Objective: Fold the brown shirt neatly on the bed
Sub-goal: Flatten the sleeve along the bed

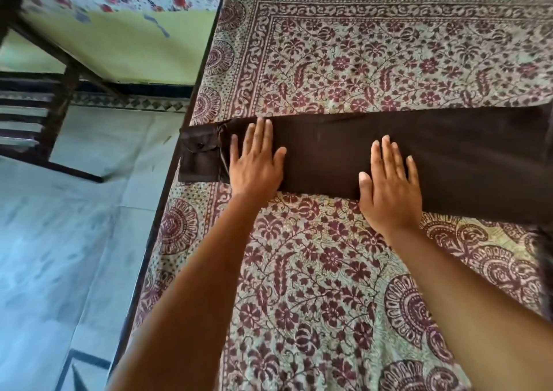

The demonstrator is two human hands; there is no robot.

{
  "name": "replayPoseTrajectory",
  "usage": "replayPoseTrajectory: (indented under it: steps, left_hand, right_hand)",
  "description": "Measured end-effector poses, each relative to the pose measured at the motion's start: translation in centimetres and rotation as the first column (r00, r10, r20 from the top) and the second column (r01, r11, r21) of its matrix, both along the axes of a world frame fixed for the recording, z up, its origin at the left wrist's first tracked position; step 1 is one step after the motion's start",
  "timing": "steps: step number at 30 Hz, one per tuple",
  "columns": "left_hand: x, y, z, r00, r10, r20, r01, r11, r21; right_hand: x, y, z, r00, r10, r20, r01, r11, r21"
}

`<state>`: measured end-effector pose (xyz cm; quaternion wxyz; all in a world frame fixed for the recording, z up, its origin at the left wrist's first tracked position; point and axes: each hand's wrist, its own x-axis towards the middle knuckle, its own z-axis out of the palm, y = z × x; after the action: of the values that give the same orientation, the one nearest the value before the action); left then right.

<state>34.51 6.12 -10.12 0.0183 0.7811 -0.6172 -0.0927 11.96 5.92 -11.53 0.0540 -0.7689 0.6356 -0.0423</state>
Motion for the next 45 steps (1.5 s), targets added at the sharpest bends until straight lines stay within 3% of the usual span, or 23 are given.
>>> replayPoseTrajectory:
  steps: [4, 8, 10, 12, 15, 20, 24, 27, 29, 32, 34, 37, 45]
  left_hand:
    - [7.9, 1.9, 0.7, 0.981, 0.185, 0.060, -0.188, 0.982, 0.031]
    - [6.6, 0.6, 1.3, 0.926, 0.376, 0.046, -0.377, 0.926, 0.009]
    - [2.4, -0.7, 1.5, 0.959, 0.284, -0.008, -0.284, 0.957, -0.053]
    - [-3.0, -1.3, 1.2, 0.991, 0.062, -0.118, -0.065, 0.998, -0.022]
    - [-6.0, -1.1, 0.2, 0.991, -0.121, -0.064, 0.124, 0.992, 0.035]
    - [3.3, 1.0, -0.1, 0.999, 0.016, 0.049, -0.017, 1.000, 0.019]
    - [7.0, 2.6, 1.1, 0.995, 0.067, 0.077, -0.075, 0.992, 0.099]
    - [5.3, 1.9, 2.6, 0.994, 0.109, -0.010, -0.106, 0.982, 0.156]
    - [3.6, 2.1, 3.7, 0.989, 0.125, -0.084, -0.115, 0.987, 0.116]
    - [0.2, 3.8, 5.7, 0.969, 0.135, -0.209, -0.138, 0.990, 0.002]
    - [-2.5, 5.4, 7.1, 0.954, 0.121, -0.273, -0.145, 0.987, -0.068]
    - [-6.4, 7.7, 9.2, 0.931, 0.063, -0.358, -0.117, 0.984, -0.132]
    - [-17.2, 15.0, 16.5, 0.900, -0.191, -0.391, 0.109, 0.969, -0.222]
  right_hand:
    - [0.0, -0.1, 0.1, 1.000, 0.001, -0.006, -0.001, 1.000, 0.009]
    - [0.0, -0.1, 0.1, 1.000, -0.001, -0.019, 0.001, 1.000, 0.019]
    - [0.0, -0.1, 0.0, 1.000, 0.003, -0.018, -0.003, 1.000, 0.018]
    - [-0.1, -0.2, 0.0, 1.000, 0.004, -0.014, -0.004, 1.000, 0.013]
    - [-0.1, -0.1, -0.1, 1.000, 0.004, 0.014, -0.004, 1.000, 0.001]
    - [-0.1, -0.1, -0.1, 0.999, 0.011, 0.033, -0.012, 1.000, 0.005]
    - [-0.2, -0.2, 0.0, 1.000, 0.023, 0.018, -0.024, 0.999, 0.023]
    - [-0.4, -0.4, 0.2, 0.998, 0.038, 0.042, -0.041, 0.997, 0.070]
    - [-0.7, -0.8, 0.4, 0.996, 0.046, 0.076, -0.056, 0.990, 0.128]
    - [-1.4, -1.0, 2.0, 0.957, 0.005, 0.289, -0.085, 0.960, 0.265]
    - [-2.1, 1.0, 3.8, 0.882, -0.052, 0.468, -0.057, 0.975, 0.215]
    - [-3.9, 6.0, 7.1, 0.799, -0.080, 0.596, 0.049, 0.996, 0.069]
    - [-14.3, 17.3, 15.2, 0.804, -0.064, 0.592, 0.143, 0.986, -0.087]
